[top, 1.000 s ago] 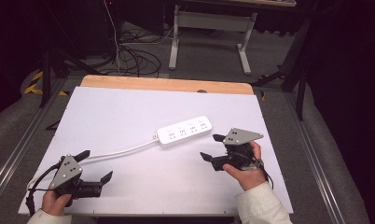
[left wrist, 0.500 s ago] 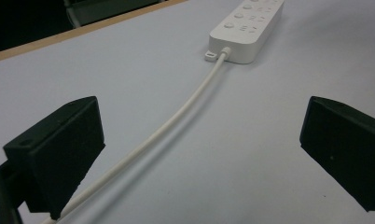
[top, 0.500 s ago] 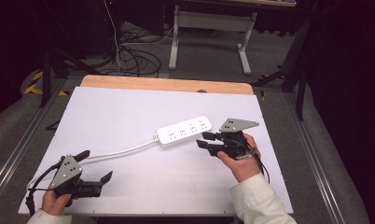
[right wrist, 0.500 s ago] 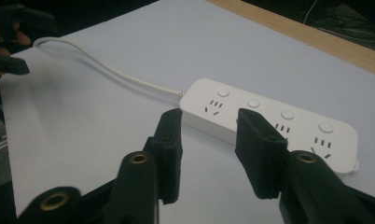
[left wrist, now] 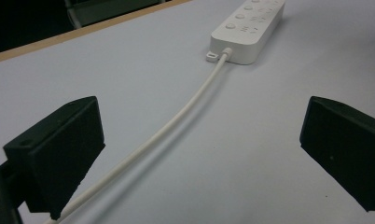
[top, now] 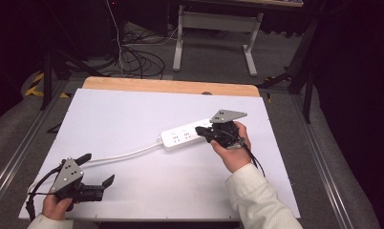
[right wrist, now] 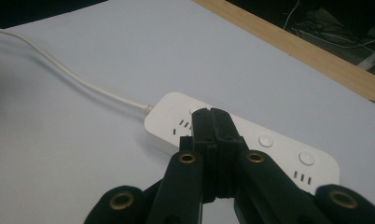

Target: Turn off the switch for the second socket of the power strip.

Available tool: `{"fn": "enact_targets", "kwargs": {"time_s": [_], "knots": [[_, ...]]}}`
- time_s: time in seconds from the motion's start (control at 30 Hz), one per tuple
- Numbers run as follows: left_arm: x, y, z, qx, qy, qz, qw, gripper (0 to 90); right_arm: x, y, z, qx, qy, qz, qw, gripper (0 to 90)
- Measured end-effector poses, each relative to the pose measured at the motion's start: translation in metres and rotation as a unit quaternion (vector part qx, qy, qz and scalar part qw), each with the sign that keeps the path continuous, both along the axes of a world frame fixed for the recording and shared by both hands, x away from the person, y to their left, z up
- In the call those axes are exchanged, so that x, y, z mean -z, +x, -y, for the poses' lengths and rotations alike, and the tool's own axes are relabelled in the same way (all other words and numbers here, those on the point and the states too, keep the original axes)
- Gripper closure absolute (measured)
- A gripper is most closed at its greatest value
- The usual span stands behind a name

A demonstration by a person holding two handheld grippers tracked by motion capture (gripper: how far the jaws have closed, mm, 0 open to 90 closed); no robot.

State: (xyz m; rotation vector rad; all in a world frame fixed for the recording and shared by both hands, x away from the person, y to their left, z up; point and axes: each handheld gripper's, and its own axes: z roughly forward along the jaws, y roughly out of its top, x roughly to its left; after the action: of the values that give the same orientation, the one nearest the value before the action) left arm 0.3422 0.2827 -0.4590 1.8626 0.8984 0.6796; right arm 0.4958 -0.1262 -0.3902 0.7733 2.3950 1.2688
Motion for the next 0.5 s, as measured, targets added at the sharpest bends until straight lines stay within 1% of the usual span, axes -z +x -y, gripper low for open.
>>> {"fn": "enact_targets", "kwargs": {"time_s": [0.03,0.13,0.2,0.23,0.27,0.43,0.5], "knots": [[0.000,0.000,0.000,0.000,0.000,0.000,1.0000,0.5,0.000,0.000,0.000,0.000,0.000,0.000,1.0000,90.0],[0.000,0.000,0.000,0.001,0.000,0.000,1.0000,0.5,0.004,0.005,-0.008,0.006,-0.002,-0.005,1.0000,90.0],[0.000,0.000,-0.001,0.001,0.000,0.000,1.0000,0.5,0.009,0.011,-0.014,0.007,0.004,-0.014,0.9999,90.0],[0.000,0.000,-0.001,0.001,0.000,0.000,1.0000,0.5,0.009,0.011,-0.014,0.007,0.004,-0.014,0.9999,90.0],[0.000,0.000,-0.001,0.001,0.000,0.000,1.0000,0.5,0.012,0.015,-0.018,0.007,0.003,-0.016,0.9998,90.0],[0.000,0.000,-0.001,0.001,0.000,0.000,1.0000,0.5,0.019,0.023,-0.024,0.012,-0.005,-0.019,0.9997,90.0],[0.000,0.000,-0.001,0.001,0.000,0.000,1.0000,0.5,0.024,0.028,-0.027,0.014,-0.010,-0.014,0.9998,90.0]]}}
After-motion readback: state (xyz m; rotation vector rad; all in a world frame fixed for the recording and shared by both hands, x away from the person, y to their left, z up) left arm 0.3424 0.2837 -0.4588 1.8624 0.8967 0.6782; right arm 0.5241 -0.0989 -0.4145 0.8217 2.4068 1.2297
